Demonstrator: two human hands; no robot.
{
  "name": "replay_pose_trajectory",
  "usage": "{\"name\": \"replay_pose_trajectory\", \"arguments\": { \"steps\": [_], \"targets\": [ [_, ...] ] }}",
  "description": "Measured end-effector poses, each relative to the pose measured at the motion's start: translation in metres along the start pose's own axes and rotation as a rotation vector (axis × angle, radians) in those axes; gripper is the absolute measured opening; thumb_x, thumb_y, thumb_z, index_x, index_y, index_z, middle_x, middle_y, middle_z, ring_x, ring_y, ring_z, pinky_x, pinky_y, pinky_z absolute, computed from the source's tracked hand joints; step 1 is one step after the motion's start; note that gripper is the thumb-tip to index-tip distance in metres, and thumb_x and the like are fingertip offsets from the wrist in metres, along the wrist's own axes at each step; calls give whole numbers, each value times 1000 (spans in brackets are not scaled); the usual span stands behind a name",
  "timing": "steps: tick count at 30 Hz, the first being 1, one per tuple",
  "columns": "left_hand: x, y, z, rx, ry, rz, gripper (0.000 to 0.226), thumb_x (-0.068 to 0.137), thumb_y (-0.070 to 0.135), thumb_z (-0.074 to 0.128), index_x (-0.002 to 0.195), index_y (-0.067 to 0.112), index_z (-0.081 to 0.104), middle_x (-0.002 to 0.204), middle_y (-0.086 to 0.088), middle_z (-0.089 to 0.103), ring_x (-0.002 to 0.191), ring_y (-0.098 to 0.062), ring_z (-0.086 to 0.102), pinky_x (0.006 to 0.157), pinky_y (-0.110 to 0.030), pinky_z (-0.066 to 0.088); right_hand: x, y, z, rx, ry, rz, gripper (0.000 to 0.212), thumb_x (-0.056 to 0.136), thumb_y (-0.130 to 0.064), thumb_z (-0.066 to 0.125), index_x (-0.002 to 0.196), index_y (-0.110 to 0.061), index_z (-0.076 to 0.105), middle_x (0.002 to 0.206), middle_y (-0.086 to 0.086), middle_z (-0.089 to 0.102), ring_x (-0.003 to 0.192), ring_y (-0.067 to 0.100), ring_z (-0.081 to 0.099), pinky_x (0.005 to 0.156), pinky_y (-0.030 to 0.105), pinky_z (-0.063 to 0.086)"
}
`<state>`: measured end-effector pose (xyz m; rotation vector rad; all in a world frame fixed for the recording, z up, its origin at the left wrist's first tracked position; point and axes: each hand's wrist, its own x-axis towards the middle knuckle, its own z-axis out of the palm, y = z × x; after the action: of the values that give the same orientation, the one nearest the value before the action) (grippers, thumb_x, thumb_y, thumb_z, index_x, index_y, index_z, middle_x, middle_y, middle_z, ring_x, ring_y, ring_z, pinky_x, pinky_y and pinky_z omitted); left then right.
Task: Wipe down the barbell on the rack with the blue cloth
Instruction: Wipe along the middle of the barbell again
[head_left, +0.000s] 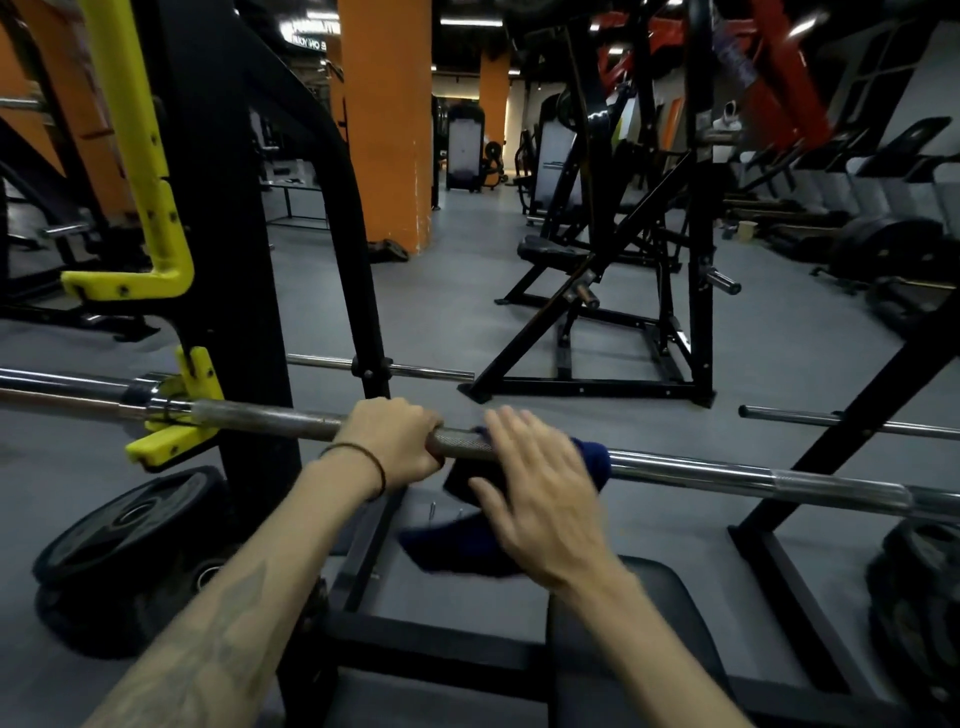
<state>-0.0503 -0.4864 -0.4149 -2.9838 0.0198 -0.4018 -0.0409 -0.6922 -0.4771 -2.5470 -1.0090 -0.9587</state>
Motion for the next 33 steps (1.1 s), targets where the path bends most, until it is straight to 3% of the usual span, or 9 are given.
{"name": "replay_pose_trajectory", "arguments": {
  "steps": [3,5,8,12,17,23,26,30,33],
  "targets": [
    [-23,2,28,-164,401,57,34,76,52,52,88,21,63,83,2,59,80,-26,60,73,-38,46,-29,26,-13,-47,77,157,59,105,-47,35,152,-14,47,158,6,45,150,31,35,126,53,16],
    [-32,12,40,-199,461,51,43,80,54,55,104,19,63,99,1,58,97,-24,56,95,-41,44,-33,21,-11,-100,95,257,58,104,-44,36,150,-13,50,156,7,47,150,33,33,126,58,6],
    [-42,25,50,-263,468,24,57,88,50,50,132,16,57,132,-2,55,130,-24,46,118,-45,26,-11,-21,0,-17,117,371,60,101,-44,36,145,-7,53,151,10,51,150,33,33,126,58,3],
    [-43,9,50,-322,441,97,58,95,32,35,149,12,43,153,-3,44,146,-19,32,121,-40,20,29,-69,13,142,52,248,62,102,-45,33,146,-7,54,150,11,55,145,28,43,124,49,14],
    [-46,-4,44,-242,422,72,60,105,46,24,152,13,39,156,-5,41,148,-18,30,124,-37,16,21,-23,-4,212,-27,94,53,103,-45,41,139,-9,56,154,14,48,142,28,45,125,40,22],
    [-44,3,47,-263,418,-61,54,106,46,23,152,24,39,156,0,41,151,-17,22,125,-41,10,-32,55,-28,-120,77,217,47,104,-40,38,142,-23,60,133,8,58,137,37,48,126,57,4],
    [-42,6,47,-279,429,-66,53,106,45,21,151,26,42,156,2,41,151,-17,22,125,-39,8,-24,41,-23,-109,78,292,47,105,-38,34,137,-20,65,120,5,66,134,34,51,126,57,2],
    [-44,8,47,-278,420,-69,55,107,46,18,152,24,40,157,1,39,151,-15,20,125,-38,8,25,-9,0,-45,-2,308,52,102,-39,28,108,-13,73,105,7,74,117,31,61,125,53,11],
    [-46,4,47,-251,402,-69,57,106,47,17,154,21,36,160,1,35,152,-13,18,125,-37,9,41,-31,7,-15,-60,202,60,102,-43,28,127,-6,67,109,11,74,109,29,65,123,51,24]
  ]
}}
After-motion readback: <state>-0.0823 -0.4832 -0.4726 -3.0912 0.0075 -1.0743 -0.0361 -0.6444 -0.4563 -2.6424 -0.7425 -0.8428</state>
